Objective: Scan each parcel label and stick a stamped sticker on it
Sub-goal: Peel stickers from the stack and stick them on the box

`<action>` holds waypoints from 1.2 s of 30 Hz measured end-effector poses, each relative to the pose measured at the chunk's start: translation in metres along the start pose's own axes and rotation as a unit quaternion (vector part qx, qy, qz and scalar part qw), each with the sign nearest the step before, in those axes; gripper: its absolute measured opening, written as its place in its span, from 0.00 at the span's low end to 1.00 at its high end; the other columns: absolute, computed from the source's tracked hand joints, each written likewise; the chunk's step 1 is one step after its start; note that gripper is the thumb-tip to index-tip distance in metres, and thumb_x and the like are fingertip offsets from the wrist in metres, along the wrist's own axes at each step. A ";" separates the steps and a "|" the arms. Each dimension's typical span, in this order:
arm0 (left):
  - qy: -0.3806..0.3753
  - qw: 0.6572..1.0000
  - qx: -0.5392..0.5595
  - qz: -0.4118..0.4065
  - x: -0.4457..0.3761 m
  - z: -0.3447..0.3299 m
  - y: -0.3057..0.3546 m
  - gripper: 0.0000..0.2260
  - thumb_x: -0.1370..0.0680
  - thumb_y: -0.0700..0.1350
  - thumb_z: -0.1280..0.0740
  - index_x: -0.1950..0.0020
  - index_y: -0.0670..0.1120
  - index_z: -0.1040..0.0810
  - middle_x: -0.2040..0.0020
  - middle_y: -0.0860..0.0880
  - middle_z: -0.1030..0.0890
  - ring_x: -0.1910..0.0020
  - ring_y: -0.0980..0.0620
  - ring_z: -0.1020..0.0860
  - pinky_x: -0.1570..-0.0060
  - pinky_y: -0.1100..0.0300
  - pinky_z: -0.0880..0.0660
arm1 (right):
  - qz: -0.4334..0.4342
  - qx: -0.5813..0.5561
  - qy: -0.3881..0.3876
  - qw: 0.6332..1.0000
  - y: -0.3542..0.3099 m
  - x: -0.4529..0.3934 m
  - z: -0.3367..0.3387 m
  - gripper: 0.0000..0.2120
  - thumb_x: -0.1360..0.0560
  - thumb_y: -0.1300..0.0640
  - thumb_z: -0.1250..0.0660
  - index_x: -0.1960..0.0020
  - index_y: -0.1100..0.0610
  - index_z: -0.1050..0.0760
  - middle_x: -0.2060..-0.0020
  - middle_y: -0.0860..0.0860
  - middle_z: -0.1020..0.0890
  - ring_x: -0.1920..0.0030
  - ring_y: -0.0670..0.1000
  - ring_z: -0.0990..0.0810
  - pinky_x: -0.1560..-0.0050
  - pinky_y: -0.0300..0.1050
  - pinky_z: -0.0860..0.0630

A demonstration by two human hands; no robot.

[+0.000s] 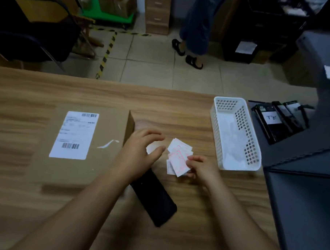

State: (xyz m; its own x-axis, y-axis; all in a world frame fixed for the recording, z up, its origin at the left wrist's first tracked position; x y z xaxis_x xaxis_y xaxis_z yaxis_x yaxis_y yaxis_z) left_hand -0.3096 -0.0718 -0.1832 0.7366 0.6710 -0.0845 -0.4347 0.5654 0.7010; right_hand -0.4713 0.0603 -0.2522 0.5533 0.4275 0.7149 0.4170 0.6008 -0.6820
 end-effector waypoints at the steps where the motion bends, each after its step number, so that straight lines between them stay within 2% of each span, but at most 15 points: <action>1: -0.010 1.000 -0.003 0.011 0.002 -0.006 -0.006 0.14 0.26 0.52 0.32 0.45 0.47 0.16 0.43 0.52 0.19 0.41 0.54 0.25 0.39 0.68 0.36 | -0.003 0.024 0.002 1.000 0.009 -0.006 -0.002 0.08 0.24 0.69 0.33 0.46 0.64 0.22 0.63 0.55 0.19 0.72 0.47 0.22 0.76 0.36 0.27; 3: -0.019 0.999 -0.011 0.026 0.004 -0.014 -0.014 0.13 0.26 0.51 0.32 0.45 0.47 0.16 0.44 0.53 0.19 0.41 0.53 0.24 0.39 0.67 0.36 | 0.042 0.137 0.027 0.989 0.018 -0.018 -0.003 0.10 0.25 0.64 0.30 0.44 0.62 0.19 0.59 0.54 0.16 0.66 0.47 0.21 0.67 0.39 0.27; 5: -0.020 0.999 -0.011 0.035 0.003 -0.017 -0.018 0.13 0.26 0.50 0.32 0.45 0.47 0.16 0.44 0.53 0.19 0.41 0.52 0.24 0.39 0.70 0.38 | 0.132 0.278 0.088 0.947 0.012 -0.029 -0.002 0.11 0.26 0.58 0.29 0.43 0.58 0.18 0.51 0.53 0.16 0.55 0.48 0.20 0.58 0.37 0.32; 7: -0.014 0.999 -0.003 0.046 0.001 -0.016 -0.020 0.11 0.24 0.49 0.31 0.44 0.47 0.17 0.44 0.53 0.19 0.40 0.53 0.25 0.39 0.74 0.40 | 0.205 0.335 0.123 0.911 0.003 -0.037 0.000 0.14 0.25 0.56 0.29 0.41 0.58 0.20 0.46 0.54 0.19 0.48 0.51 0.21 0.53 0.37 0.34; 9: -0.009 0.999 0.003 0.050 -0.001 -0.013 -0.019 0.10 0.24 0.46 0.29 0.43 0.47 0.17 0.44 0.53 0.19 0.40 0.53 0.25 0.39 0.73 0.39 | 0.214 0.372 0.121 0.895 -0.004 -0.044 -0.001 0.17 0.27 0.52 0.27 0.40 0.57 0.22 0.45 0.53 0.24 0.45 0.51 0.24 0.50 0.40 0.33; 11: -0.007 0.999 0.005 0.050 -0.003 -0.010 -0.019 0.10 0.23 0.46 0.29 0.43 0.47 0.17 0.44 0.52 0.19 0.40 0.53 0.25 0.40 0.68 0.37 | 0.179 0.399 0.110 0.892 -0.007 -0.051 -0.004 0.16 0.29 0.51 0.25 0.45 0.55 0.23 0.48 0.50 0.27 0.48 0.50 0.26 0.52 0.41 0.33; 14: -0.001 0.999 0.005 0.050 -0.006 -0.007 -0.019 0.10 0.24 0.44 0.29 0.43 0.46 0.17 0.45 0.52 0.19 0.42 0.53 0.25 0.41 0.68 0.36 | 0.127 0.337 0.118 0.925 -0.009 -0.061 -0.002 0.08 0.29 0.58 0.26 0.54 0.56 0.24 0.52 0.50 0.21 0.54 0.50 0.23 0.61 0.43 0.30; 17: 0.005 0.999 0.002 0.054 -0.008 -0.002 -0.018 0.10 0.23 0.45 0.29 0.43 0.47 0.18 0.44 0.53 0.19 0.42 0.55 0.25 0.42 0.69 0.37 | 0.119 0.254 0.112 0.953 -0.014 -0.062 0.007 0.08 0.29 0.62 0.27 0.52 0.56 0.23 0.60 0.50 0.19 0.58 0.50 0.21 0.61 0.43 0.27; 20: 0.002 0.998 0.006 0.064 -0.009 0.002 -0.017 0.10 0.22 0.45 0.30 0.41 0.47 0.18 0.43 0.53 0.20 0.41 0.56 0.26 0.42 0.69 0.37 | 0.142 0.253 0.091 0.953 -0.024 -0.054 0.009 0.05 0.26 0.62 0.29 0.52 0.56 0.20 0.60 0.48 0.19 0.60 0.46 0.22 0.61 0.40 0.27; 24: -0.001 0.998 0.016 0.062 -0.011 0.011 -0.011 0.11 0.23 0.45 0.30 0.41 0.49 0.18 0.45 0.57 0.20 0.41 0.57 0.25 0.41 0.67 0.34 | 0.193 0.238 0.091 0.948 -0.055 -0.027 0.010 0.01 0.24 0.59 0.29 0.53 0.55 0.19 0.58 0.48 0.18 0.58 0.46 0.21 0.57 0.41 0.23; 27: 0.018 0.990 0.103 0.092 -0.017 0.028 0.004 0.13 0.25 0.46 0.26 0.42 0.55 0.20 0.46 0.60 0.20 0.45 0.62 0.24 0.40 0.60 0.29 | 0.204 0.111 -0.038 0.972 -0.096 0.017 0.006 0.03 0.26 0.62 0.28 0.54 0.56 0.20 0.61 0.51 0.17 0.61 0.49 0.22 0.65 0.37 0.27; 29: 0.019 0.969 0.211 0.124 -0.020 0.043 0.024 0.18 0.29 0.49 0.24 0.41 0.58 0.22 0.48 0.57 0.18 0.45 0.57 0.21 0.41 0.55 0.25 | 0.212 0.051 -0.136 0.966 -0.124 0.055 -0.002 0.05 0.27 0.65 0.27 0.54 0.57 0.19 0.63 0.51 0.17 0.61 0.50 0.23 0.65 0.39 0.28; 32: 0.053 0.931 0.339 0.128 -0.023 0.072 0.059 0.18 0.28 0.39 0.24 0.42 0.52 0.22 0.60 0.50 0.16 0.53 0.46 0.16 0.43 0.45 0.22 | 0.250 -0.025 -0.200 0.947 -0.155 0.102 -0.010 0.10 0.31 0.64 0.27 0.51 0.57 0.19 0.61 0.54 0.17 0.61 0.53 0.24 0.66 0.40 0.31; 34: 0.094 0.914 0.380 0.108 -0.024 0.097 0.080 0.17 0.27 0.35 0.27 0.42 0.49 0.24 0.65 0.50 0.17 0.55 0.46 0.16 0.46 0.46 0.21 | 0.242 -0.106 -0.231 0.936 -0.168 0.125 -0.009 0.13 0.33 0.59 0.28 0.49 0.58 0.21 0.58 0.55 0.18 0.60 0.51 0.23 0.65 0.40 0.30; 36: 0.121 0.907 0.393 0.093 -0.024 0.121 0.096 0.17 0.27 0.36 0.27 0.42 0.50 0.25 0.64 0.49 0.17 0.55 0.46 0.16 0.50 0.47 0.23 | 0.235 -0.137 -0.246 0.930 -0.176 0.145 -0.006 0.15 0.32 0.57 0.29 0.48 0.60 0.22 0.57 0.55 0.17 0.60 0.50 0.22 0.62 0.40 0.29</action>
State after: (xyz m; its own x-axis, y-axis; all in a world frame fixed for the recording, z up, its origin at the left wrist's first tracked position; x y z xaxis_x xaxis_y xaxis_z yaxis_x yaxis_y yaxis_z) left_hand -0.3059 -0.0914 -0.0281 0.5114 0.8593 0.0000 0.0343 -0.0204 0.9992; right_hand -0.4605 0.0125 -0.0298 0.3519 0.8978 0.2648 0.4183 0.1023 -0.9025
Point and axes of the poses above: each hand's wrist, its own x-axis away from the middle knuckle, its own z-axis out of the back of the hand, y = z × x, the point moved 2 cm from there along -x, towards the middle knuckle
